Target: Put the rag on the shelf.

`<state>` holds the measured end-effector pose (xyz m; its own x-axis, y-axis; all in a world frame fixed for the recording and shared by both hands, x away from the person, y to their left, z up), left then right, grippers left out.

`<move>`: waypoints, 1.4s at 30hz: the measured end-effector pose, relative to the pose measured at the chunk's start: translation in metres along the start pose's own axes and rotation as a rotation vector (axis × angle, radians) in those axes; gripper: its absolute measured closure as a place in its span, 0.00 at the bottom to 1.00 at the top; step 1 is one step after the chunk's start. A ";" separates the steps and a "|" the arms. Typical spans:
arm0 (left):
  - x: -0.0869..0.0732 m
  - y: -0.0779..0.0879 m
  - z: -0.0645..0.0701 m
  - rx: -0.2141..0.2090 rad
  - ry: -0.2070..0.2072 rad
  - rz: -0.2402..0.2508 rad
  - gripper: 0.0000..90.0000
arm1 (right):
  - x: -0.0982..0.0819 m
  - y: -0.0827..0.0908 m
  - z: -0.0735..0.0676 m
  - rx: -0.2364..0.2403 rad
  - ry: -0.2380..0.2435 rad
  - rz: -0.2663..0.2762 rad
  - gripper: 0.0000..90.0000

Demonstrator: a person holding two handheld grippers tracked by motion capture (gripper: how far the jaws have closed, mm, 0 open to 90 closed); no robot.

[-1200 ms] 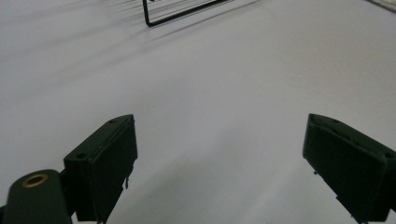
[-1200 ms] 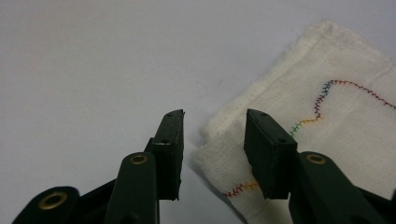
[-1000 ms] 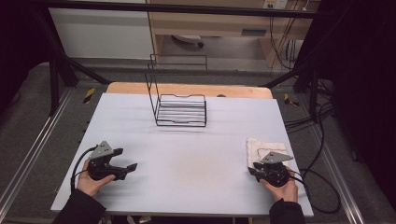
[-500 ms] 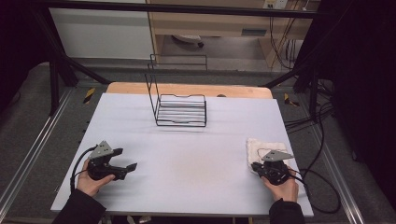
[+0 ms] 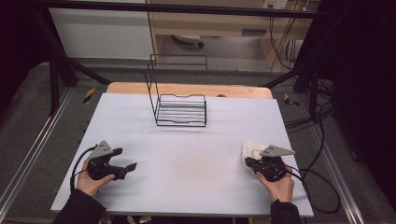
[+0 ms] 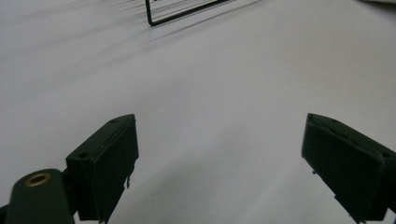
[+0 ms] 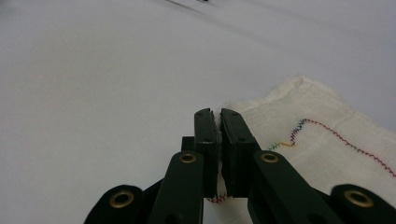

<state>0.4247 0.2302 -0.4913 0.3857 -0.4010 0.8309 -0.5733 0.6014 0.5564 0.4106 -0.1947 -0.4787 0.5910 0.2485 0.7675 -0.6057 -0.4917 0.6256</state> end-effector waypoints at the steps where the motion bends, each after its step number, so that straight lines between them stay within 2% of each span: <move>1: 0.000 0.000 0.000 0.001 -0.001 -0.002 0.12 | 0.002 -0.001 -0.003 0.008 0.001 0.008 0.95; 8: 0.000 0.000 -0.001 0.004 0.001 -0.003 0.12 | 0.014 -0.013 -0.022 0.048 -0.023 0.024 0.95; 20: -0.001 0.000 -0.001 0.010 -0.001 -0.006 0.12 | 0.030 -0.034 -0.054 0.107 -0.017 0.023 0.95; 23: -0.001 0.000 -0.001 0.011 -0.001 -0.006 0.12 | 0.036 -0.044 -0.067 0.124 -0.018 0.016 0.95; 27: 0.000 0.000 -0.001 0.011 -0.001 -0.005 0.12 | 0.040 -0.052 -0.075 0.133 -0.020 0.009 0.95; 32: -0.001 0.000 -0.002 0.012 -0.001 -0.006 0.12 | 0.045 -0.070 -0.093 0.155 -0.008 -0.003 0.95; 36: -0.001 0.000 -0.001 0.011 -0.003 -0.008 0.12 | 0.047 -0.081 -0.099 0.159 -0.007 -0.008 0.95; 38: -0.001 0.000 -0.001 0.012 -0.006 -0.009 0.12 | 0.045 -0.093 -0.102 0.157 -0.010 -0.024 0.95; 42: -0.001 0.000 -0.002 0.012 -0.007 -0.010 0.12 | 0.041 -0.105 -0.103 0.149 -0.021 -0.032 0.95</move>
<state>0.4254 0.2317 -0.4922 0.3864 -0.4114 0.8255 -0.5785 0.5890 0.5643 0.4432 -0.0474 -0.4986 0.6207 0.2496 0.7433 -0.5013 -0.6025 0.6210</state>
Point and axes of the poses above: each handheld gripper's, and its own axes: y roughly backward along the jaws, x roughly out of its top, z roughly to its right, the point moved 10 cm from there along -y, roughly forward along the jaws, and after that the axes turned 5 degrees about -y, right-handed, at the moved point
